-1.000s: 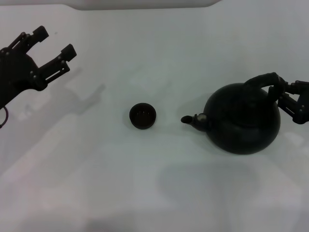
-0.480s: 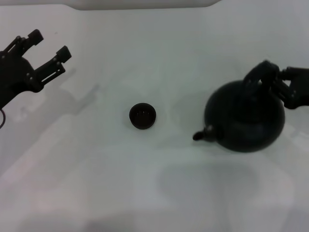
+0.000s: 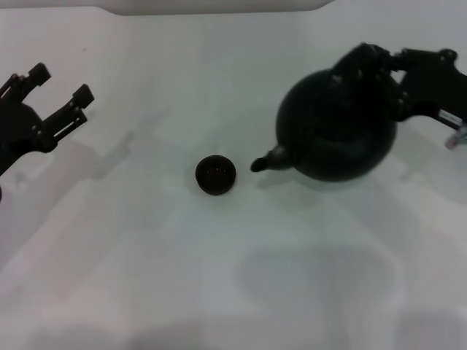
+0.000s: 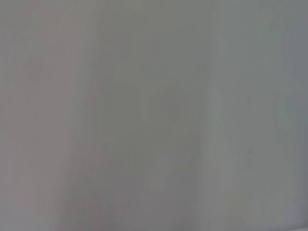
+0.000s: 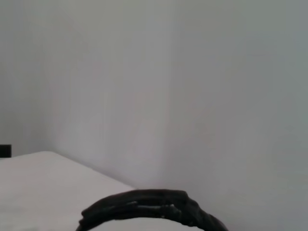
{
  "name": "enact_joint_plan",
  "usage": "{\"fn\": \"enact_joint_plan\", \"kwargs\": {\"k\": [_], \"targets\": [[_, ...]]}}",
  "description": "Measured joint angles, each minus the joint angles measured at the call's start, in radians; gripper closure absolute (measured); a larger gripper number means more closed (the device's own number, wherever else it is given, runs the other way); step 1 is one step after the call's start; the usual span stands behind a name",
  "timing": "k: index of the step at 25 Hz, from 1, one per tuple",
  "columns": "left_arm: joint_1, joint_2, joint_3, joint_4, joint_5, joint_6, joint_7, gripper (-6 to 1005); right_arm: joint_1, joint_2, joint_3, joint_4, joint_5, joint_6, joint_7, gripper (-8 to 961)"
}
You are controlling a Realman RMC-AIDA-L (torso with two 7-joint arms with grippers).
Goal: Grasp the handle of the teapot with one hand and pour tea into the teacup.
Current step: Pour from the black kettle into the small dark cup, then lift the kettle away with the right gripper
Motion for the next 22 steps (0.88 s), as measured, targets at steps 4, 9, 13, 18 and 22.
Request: {"fn": "enact_joint_plan", "kwargs": {"k": [4, 9, 13, 18, 22], "targets": [[0.005, 0.000, -0.018, -0.032, -0.001, 0.011, 0.025, 138, 0.011, -0.002, -0.093, -0.058, 0.010, 0.137, -0.055, 821], [0.010, 0.000, -0.037, -0.070, 0.000, 0.021, 0.042, 138, 0.022, -0.006, -0.183, -0.110, 0.006, 0.267, -0.101, 823], [0.010, 0.000, -0.038, -0.094, 0.000, 0.040, 0.066, 138, 0.028, -0.006, -0.239, -0.137, 0.004, 0.346, -0.137, 824], [0.003, -0.001, -0.038, -0.111, 0.004, 0.059, 0.067, 138, 0.039, -0.007, -0.326, -0.172, -0.023, 0.479, -0.167, 826], [0.000, -0.001, -0.038, -0.116, 0.005, 0.062, 0.067, 137, 0.044, -0.007, -0.380, -0.195, -0.074, 0.572, -0.168, 825]]}}
